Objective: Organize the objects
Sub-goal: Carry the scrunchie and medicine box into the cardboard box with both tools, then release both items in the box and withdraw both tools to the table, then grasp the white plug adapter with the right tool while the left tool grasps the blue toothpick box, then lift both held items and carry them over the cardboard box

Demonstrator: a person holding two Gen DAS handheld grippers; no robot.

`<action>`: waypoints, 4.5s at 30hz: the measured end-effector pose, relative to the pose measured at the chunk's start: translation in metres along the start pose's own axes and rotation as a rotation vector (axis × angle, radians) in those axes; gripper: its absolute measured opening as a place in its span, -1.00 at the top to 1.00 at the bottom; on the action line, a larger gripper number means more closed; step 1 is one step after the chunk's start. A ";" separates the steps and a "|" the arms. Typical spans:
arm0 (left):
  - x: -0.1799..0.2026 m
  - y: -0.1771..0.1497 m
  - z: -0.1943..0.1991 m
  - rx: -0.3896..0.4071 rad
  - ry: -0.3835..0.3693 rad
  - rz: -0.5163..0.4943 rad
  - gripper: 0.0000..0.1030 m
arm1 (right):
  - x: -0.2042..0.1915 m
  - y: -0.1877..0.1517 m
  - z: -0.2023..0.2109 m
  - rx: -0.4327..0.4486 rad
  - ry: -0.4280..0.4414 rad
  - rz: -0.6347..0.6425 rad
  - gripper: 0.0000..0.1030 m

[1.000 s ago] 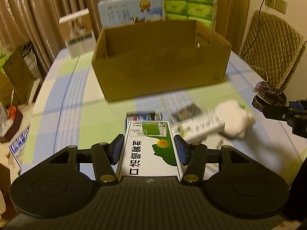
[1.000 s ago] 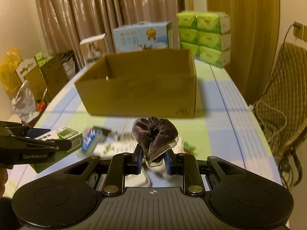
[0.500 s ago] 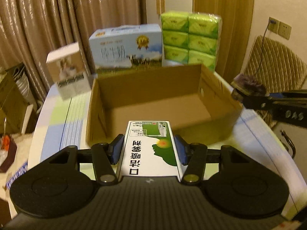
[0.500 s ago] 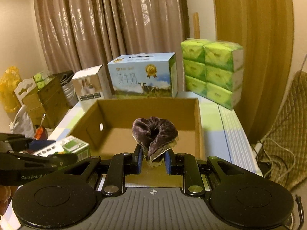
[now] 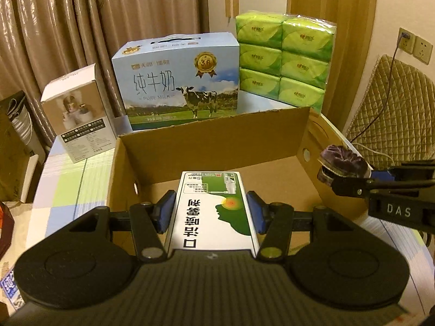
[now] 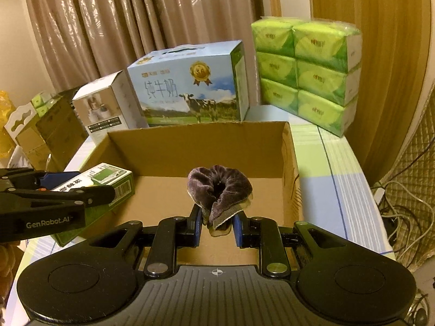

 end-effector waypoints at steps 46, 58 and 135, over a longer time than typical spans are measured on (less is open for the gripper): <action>0.006 -0.220 0.210 0.036 0.141 0.208 -0.97 | -0.042 -0.235 0.192 0.000 0.022 0.025 -0.79; 0.005 -0.241 0.206 -0.015 0.136 0.212 -0.98 | -0.047 -0.237 0.186 -0.007 0.019 0.058 -0.85; -0.002 -0.231 0.050 -0.207 0.012 0.036 -0.03 | -0.049 -0.240 0.052 -0.178 0.029 0.200 -0.19</action>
Point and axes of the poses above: each gripper's, at about its wrist camera, not at the fingertips, and z roughly against the way its jaws point, x to its right, y to its top, the point moved 2 cm from there along -z, roughly the way its jaws point, and after that the axes turned 4 degrees about -y, right-handed, at the moved point
